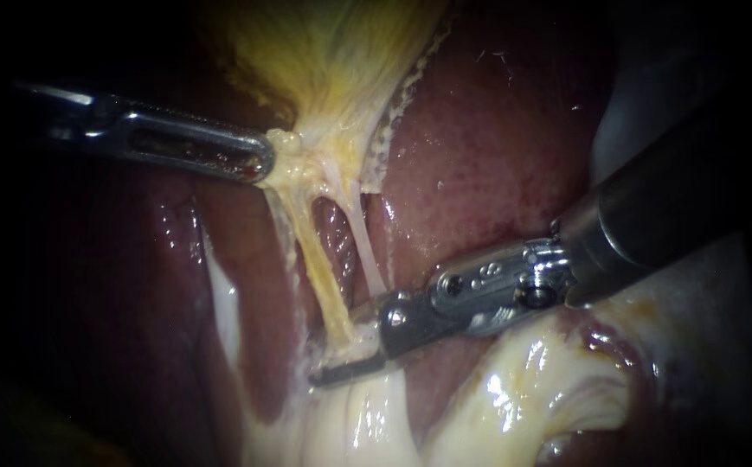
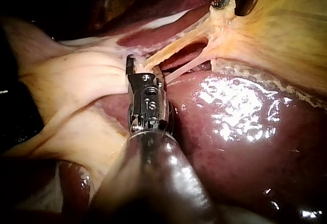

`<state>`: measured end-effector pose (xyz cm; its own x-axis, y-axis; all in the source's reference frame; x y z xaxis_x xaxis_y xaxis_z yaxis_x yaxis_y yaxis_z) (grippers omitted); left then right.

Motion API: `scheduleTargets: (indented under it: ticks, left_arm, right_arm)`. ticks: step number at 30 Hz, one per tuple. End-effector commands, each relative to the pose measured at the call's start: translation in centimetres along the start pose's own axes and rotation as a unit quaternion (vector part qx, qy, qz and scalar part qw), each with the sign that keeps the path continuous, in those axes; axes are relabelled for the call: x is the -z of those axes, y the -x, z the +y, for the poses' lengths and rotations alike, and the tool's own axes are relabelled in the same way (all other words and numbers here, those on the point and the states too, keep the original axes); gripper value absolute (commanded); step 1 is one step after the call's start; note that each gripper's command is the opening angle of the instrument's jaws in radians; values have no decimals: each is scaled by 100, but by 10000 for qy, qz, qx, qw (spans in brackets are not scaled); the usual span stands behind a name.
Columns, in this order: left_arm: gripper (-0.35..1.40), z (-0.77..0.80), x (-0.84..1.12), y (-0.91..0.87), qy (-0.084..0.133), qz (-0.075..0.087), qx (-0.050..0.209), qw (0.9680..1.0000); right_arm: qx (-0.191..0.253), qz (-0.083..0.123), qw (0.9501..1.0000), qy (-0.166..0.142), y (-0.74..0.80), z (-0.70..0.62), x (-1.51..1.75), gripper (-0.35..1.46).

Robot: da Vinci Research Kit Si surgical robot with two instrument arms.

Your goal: Clipping first clip left tube

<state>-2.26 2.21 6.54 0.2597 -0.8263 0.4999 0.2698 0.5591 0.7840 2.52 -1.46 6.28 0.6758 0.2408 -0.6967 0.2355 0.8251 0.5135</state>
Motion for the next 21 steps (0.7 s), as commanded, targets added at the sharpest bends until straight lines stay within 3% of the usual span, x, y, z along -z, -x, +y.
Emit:
scheduleTargets:
  ticks: [1, 4, 8, 11, 16, 21]
  left_arm:
    - [-35, 0, 0, 0, 3, 0, -1, 10000]
    - [-35, 0, 0, 0, 3, 0, -1, 10000]
    - [-35, 0, 0, 0, 2, 0, -1, 10000]
    - [-35, 0, 0, 0, 2, 0, -1, 10000]
    - [-35, 0, 0, 0, 2, 0, -1, 10000]
    - [-35, 0, 1, 0, 1, 0, -1, 10000]
  right_arm:
    - [-53, 5, 10000, 3, 0, 0, 0, 13]
    - [-269, 145, 9995, -12, 0, 2, 0, 34]
    - [-619, 825, 9944, -212, 3, 9, 0, 45]
    - [-778, 1126, 9901, -313, 4, 14, 2, 48]
    - [-1109, 1505, 9801, -662, 4, 15, 4, 49]
    - [-1443, 1918, 9638, -1158, -1, 6, 4, 49]
